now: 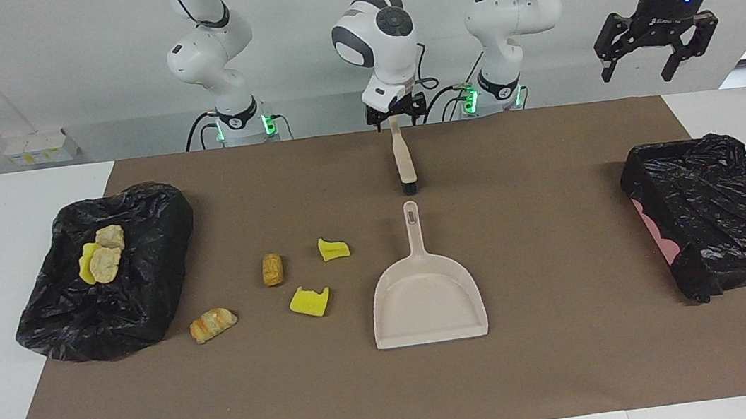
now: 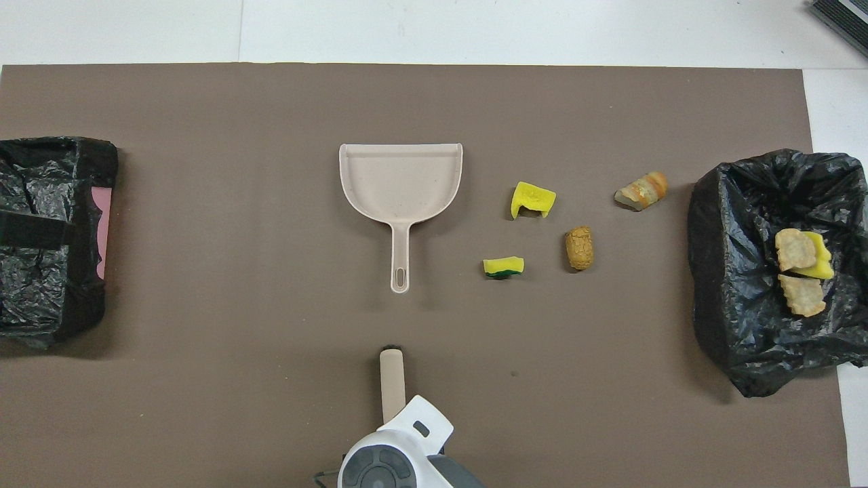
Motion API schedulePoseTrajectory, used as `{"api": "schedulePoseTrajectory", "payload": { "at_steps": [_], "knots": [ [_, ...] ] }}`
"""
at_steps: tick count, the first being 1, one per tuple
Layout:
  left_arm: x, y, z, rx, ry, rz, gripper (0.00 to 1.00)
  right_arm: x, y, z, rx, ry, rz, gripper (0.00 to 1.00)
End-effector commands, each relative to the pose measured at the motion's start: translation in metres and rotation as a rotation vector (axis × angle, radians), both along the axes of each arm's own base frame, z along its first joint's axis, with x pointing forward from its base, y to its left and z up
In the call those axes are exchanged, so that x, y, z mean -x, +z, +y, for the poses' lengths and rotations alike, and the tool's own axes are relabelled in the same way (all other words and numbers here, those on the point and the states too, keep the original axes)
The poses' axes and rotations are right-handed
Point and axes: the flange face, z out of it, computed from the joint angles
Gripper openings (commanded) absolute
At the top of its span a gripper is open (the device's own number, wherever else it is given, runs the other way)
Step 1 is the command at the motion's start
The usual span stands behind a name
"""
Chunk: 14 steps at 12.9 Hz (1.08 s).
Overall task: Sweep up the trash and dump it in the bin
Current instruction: 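Grasp the dustpan with the left gripper while the right gripper grasps the brush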
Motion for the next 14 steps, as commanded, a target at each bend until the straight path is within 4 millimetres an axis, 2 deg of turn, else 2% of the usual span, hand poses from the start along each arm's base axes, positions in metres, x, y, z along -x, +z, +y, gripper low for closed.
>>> {"api": "schedulePoseTrajectory", "payload": {
  "at_steps": [1, 2, 3, 5, 6, 7, 9, 11, 12, 14],
  "knots": [
    [-0.016, -0.033, -0.041, 0.006, -0.015, -0.019, 1.00, 0.006, -0.007, -0.003, -0.005, -0.021, 0.012, 0.77],
    [-0.022, -0.049, -0.063, 0.011, -0.008, -0.025, 1.00, 0.007, -0.009, -0.003, -0.003, -0.022, 0.015, 0.74],
    [-0.030, -0.071, -0.092, 0.012, -0.007, -0.011, 1.00, 0.012, -0.016, 0.000, 0.009, -0.015, 0.023, 0.73],
    [-0.041, -0.097, -0.124, 0.028, 0.051, -0.027, 1.00, 0.017, -0.018, 0.003, -0.001, -0.021, 0.045, 0.63],
    [-0.039, -0.105, -0.141, 0.036, 0.059, -0.035, 1.00, 0.019, -0.017, 0.004, -0.005, -0.013, 0.049, 0.55],
    [-0.041, -0.119, -0.153, 0.040, 0.073, -0.034, 1.00, 0.023, -0.016, 0.006, -0.006, -0.011, 0.049, 0.45],
    [-0.043, -0.158, -0.197, 0.047, 0.075, -0.031, 1.00, 0.026, -0.016, 0.008, 0.005, -0.010, 0.060, 0.00],
    [-0.037, -0.191, -0.230, 0.051, 0.074, -0.027, 1.00, 0.018, -0.013, 0.005, 0.015, -0.049, 0.068, 0.00],
    [-0.037, -0.214, -0.252, 0.054, 0.087, -0.024, 1.00, 0.003, -0.005, 0.001, 0.022, -0.072, 0.080, 0.00],
    [-0.038, -0.245, -0.278, 0.074, 0.119, -0.042, 1.00, -0.018, 0.019, -0.012, 0.052, -0.104, 0.119, 0.00]
  ]
}}
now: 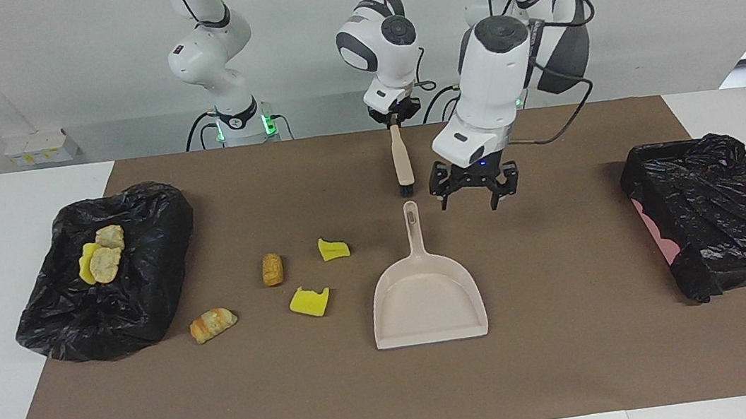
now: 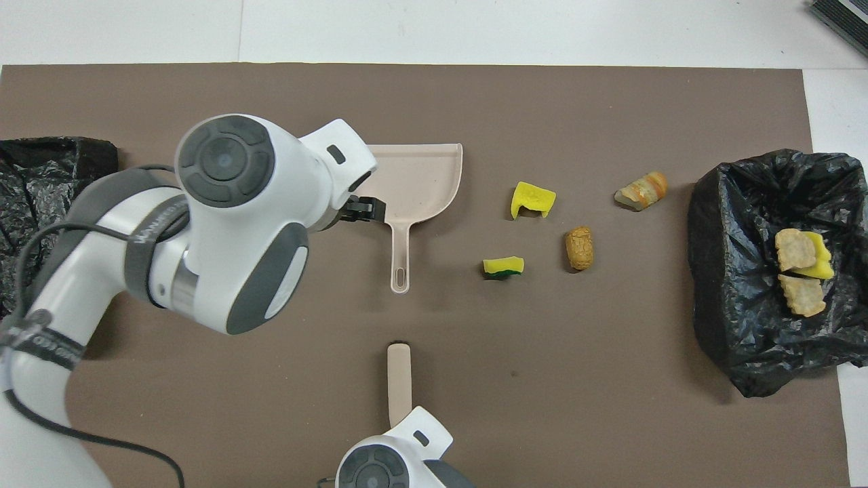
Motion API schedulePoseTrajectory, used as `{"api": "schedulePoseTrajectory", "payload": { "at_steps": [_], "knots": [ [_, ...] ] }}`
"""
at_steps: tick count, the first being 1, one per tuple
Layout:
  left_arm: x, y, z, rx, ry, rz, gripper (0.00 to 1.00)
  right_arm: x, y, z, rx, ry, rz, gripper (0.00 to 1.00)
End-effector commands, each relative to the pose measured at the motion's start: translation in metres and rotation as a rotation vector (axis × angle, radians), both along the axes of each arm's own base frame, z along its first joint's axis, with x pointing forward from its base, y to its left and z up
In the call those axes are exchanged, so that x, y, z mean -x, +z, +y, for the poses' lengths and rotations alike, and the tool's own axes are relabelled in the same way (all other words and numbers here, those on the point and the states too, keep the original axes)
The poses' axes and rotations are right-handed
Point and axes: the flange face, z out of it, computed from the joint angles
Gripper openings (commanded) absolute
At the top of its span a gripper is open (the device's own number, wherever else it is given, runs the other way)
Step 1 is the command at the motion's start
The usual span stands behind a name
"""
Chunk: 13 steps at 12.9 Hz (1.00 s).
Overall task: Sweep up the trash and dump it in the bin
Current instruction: 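Grasp the dustpan with the left gripper while the right gripper grasps the brush, then sweep the remaining pieces toward the dustpan with the right gripper's brush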
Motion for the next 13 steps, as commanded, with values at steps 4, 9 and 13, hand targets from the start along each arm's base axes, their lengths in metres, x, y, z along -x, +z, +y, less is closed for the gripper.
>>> {"api": "schedulePoseTrajectory", "payload": {
  "at_steps": [4, 9, 13],
  "knots": [
    [0.027, -0.078, -0.053, 0.007, 0.012, 0.000, 1.00, -0.084, 0.075, -0.082, 0.103, -0.039, 0.025, 0.00],
    [0.040, -0.121, -0.067, 0.002, 0.026, 0.012, 1.00, -0.182, 0.076, -0.181, 0.251, -0.005, -0.063, 0.00],
    [0.037, -0.123, -0.059, -0.016, 0.035, 0.017, 0.17, -0.241, 0.063, -0.292, 0.395, -0.002, -0.077, 0.00]
  ]
}}
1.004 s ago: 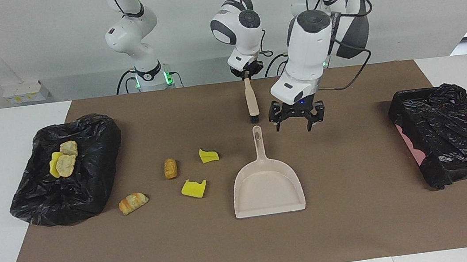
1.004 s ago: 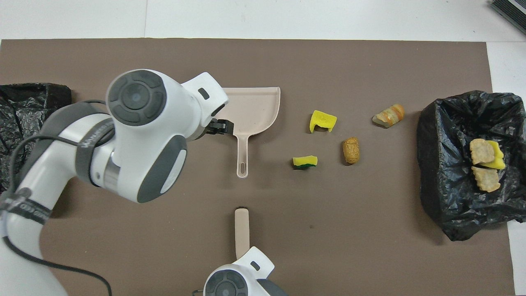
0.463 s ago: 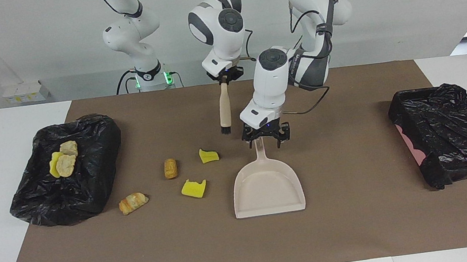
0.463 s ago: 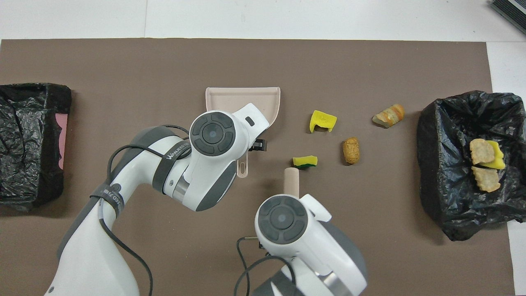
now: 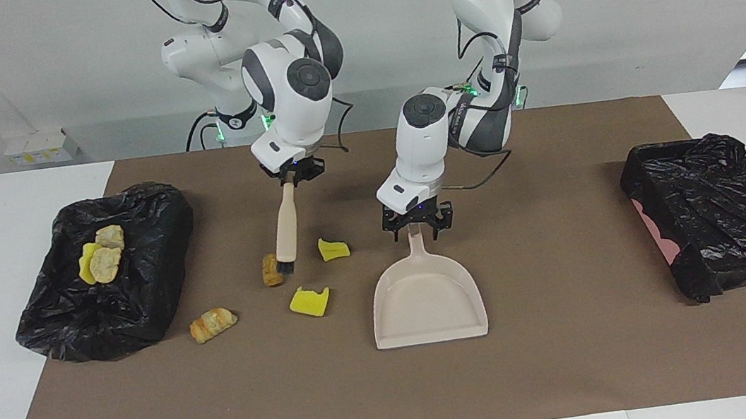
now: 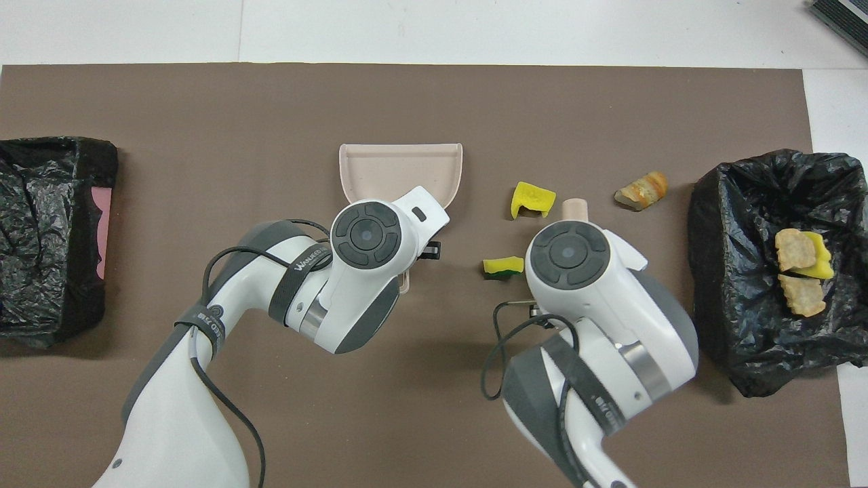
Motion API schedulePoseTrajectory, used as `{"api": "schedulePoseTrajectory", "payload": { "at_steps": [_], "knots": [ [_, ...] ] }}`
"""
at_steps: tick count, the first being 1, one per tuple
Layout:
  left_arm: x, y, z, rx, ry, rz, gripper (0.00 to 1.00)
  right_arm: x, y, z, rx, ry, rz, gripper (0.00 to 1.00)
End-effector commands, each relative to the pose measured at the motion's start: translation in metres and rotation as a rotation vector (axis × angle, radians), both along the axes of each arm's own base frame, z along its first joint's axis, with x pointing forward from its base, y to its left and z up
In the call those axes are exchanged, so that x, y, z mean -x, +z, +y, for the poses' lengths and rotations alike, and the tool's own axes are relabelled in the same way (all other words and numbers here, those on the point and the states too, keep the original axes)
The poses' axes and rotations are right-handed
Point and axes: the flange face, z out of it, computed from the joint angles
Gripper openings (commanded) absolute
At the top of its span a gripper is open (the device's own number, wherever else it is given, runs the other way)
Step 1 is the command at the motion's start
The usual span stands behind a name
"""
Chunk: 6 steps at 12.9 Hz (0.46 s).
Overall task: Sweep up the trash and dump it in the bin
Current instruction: 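Sweep the remaining pieces toward the dustpan with the right gripper's brush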
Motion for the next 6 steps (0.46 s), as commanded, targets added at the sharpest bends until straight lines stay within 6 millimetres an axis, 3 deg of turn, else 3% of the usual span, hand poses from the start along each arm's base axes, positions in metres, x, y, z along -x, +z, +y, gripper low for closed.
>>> {"api": "schedulePoseTrajectory", "payload": {
  "at_steps": [1, 4, 6],
  "knots": [
    [-0.003, 0.003, 0.005, -0.007, 0.013, -0.020, 0.00, -0.031, -0.004, -0.069, 0.059, -0.001, 0.016, 0.00],
    [-0.003, 0.022, 0.012, -0.005, 0.013, -0.026, 0.00, -0.057, -0.036, -0.137, 0.163, 0.012, 0.017, 0.00],
    [-0.009, 0.046, 0.033, -0.009, 0.030, -0.023, 0.00, -0.069, -0.057, -0.151, 0.173, 0.048, 0.005, 0.00]
  ]
}}
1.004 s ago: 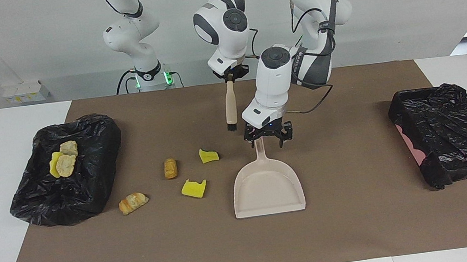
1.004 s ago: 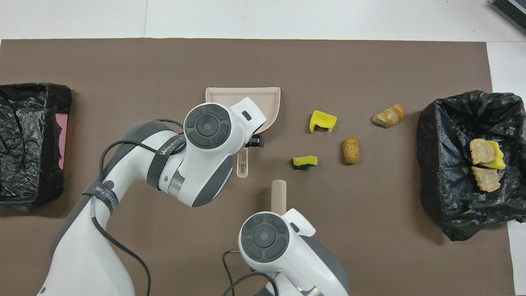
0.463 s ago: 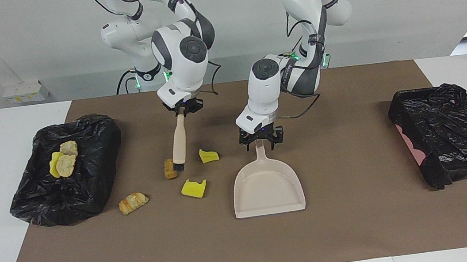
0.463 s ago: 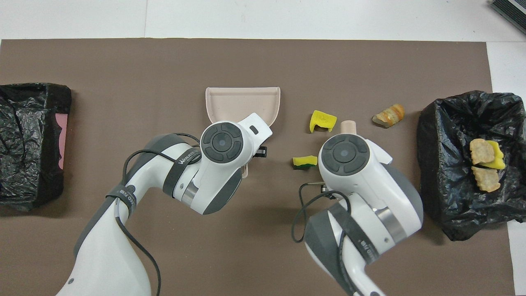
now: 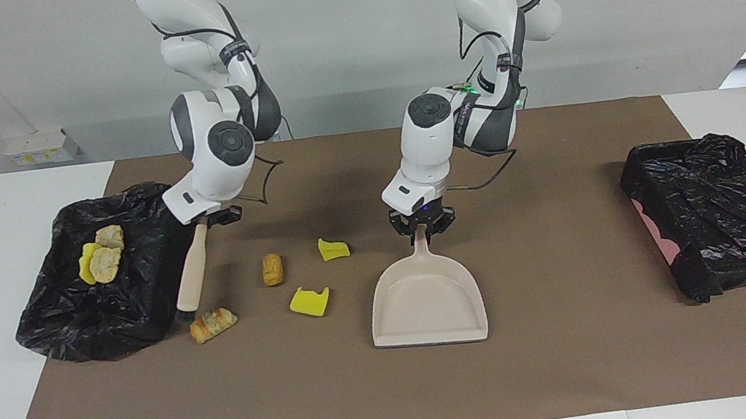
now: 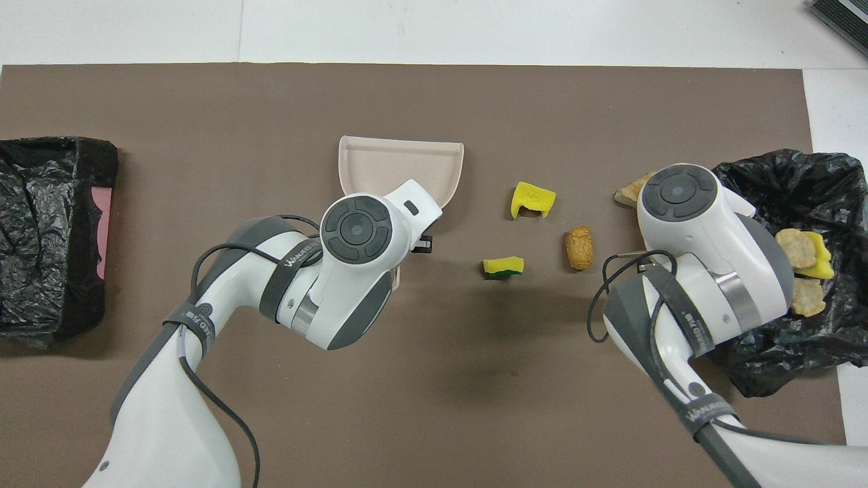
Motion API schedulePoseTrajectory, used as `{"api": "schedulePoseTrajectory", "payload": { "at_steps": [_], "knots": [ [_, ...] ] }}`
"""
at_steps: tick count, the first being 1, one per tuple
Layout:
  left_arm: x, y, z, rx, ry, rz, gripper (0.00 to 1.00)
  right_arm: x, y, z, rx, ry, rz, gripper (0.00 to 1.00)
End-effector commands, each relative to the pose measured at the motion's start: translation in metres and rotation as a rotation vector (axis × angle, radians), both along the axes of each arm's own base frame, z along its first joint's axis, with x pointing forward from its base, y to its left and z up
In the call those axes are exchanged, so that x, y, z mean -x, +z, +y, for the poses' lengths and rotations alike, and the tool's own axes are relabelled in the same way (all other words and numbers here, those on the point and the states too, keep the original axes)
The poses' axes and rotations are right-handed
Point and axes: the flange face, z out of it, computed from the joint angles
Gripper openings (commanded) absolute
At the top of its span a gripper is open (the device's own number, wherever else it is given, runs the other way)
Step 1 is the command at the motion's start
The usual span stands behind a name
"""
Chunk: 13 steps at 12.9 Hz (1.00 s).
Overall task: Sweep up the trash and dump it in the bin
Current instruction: 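Sweep the remaining pieces toward the dustpan with the right gripper's brush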
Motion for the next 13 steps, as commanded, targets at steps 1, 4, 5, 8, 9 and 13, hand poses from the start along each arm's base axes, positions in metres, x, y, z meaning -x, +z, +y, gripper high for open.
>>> {"api": "schedulePoseTrajectory", "payload": {
  "at_steps": [1, 4, 5, 8, 9, 13],
  "knots": [
    [0.003, 0.038, 0.024, -0.030, -0.040, 0.009, 0.00, -0.014, -0.023, -0.011, 0.005, 0.050, -0.009, 0.00],
    [0.015, 0.045, 0.036, -0.095, -0.168, 0.088, 0.00, -0.015, -0.035, 0.008, -0.071, 0.120, -0.014, 0.00],
    [0.012, 0.044, 0.041, -0.101, -0.218, 0.089, 0.00, -0.015, -0.037, 0.019, -0.134, 0.141, -0.005, 0.00],
    [-0.003, 0.041, 0.069, -0.124, -0.453, 0.102, 0.00, -0.009, -0.040, 0.046, -0.237, 0.239, 0.051, 0.00],
    [-0.005, 0.040, 0.076, -0.129, -0.487, 0.113, 0.00, -0.008, -0.041, 0.050, -0.277, 0.270, 0.066, 0.00],
    [-0.024, 0.031, 0.122, -0.141, -0.728, 0.129, 0.00, -0.001, -0.046, 0.075, -0.333, 0.321, 0.075, 0.00]
  ]
}}
